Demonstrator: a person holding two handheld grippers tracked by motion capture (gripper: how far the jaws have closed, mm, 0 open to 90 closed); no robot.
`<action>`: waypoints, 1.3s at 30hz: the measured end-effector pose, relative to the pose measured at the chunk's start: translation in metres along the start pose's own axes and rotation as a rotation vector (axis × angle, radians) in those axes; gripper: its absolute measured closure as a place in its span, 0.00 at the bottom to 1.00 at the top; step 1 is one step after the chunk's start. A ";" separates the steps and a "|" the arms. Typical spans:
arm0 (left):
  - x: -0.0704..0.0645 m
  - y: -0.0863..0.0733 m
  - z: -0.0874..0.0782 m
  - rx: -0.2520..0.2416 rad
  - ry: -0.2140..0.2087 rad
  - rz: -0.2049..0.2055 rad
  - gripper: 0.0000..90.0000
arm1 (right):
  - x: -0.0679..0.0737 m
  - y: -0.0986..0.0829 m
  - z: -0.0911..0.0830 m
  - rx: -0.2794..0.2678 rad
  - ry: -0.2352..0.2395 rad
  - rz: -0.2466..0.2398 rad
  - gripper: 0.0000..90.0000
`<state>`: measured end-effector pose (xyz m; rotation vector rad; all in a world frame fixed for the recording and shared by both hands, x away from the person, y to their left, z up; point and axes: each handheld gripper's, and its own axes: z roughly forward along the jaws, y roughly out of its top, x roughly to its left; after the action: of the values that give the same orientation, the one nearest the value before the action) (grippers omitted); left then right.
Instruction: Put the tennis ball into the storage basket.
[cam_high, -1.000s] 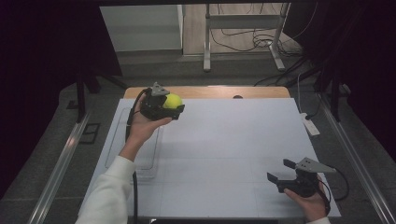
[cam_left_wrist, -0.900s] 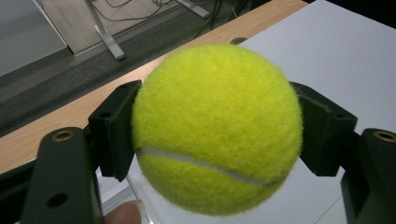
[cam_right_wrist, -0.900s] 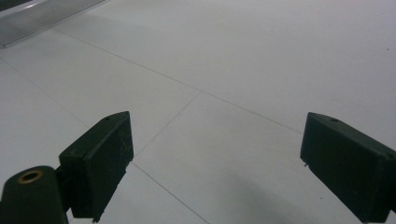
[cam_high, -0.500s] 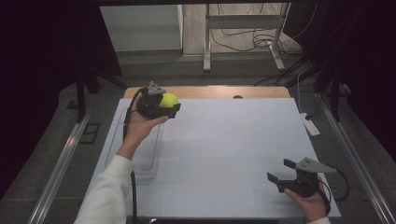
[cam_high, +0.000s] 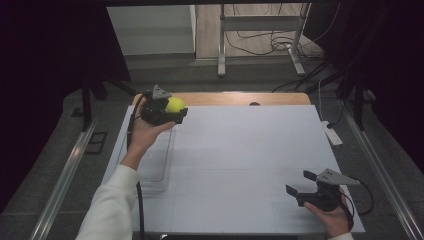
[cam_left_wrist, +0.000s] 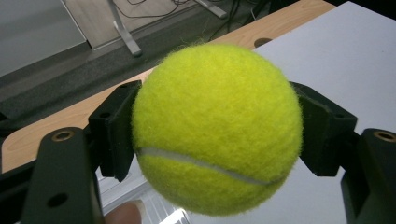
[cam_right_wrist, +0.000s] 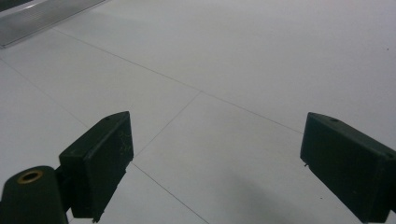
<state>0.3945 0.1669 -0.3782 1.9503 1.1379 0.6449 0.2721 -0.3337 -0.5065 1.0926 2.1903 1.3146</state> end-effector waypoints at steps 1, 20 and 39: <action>0.001 0.000 0.000 0.000 0.002 0.000 0.29 | 0.000 0.000 0.000 0.000 0.000 0.001 0.11; 0.020 -0.006 -0.003 0.010 0.046 -0.032 0.29 | 0.000 0.000 0.000 -0.003 -0.002 0.002 0.11; 0.034 -0.011 -0.005 0.022 0.081 -0.047 0.29 | 0.000 0.000 0.000 -0.001 -0.004 0.002 0.11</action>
<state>0.4012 0.2023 -0.3832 1.9249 1.2421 0.6945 0.2718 -0.3338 -0.5062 1.0967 2.1863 1.3133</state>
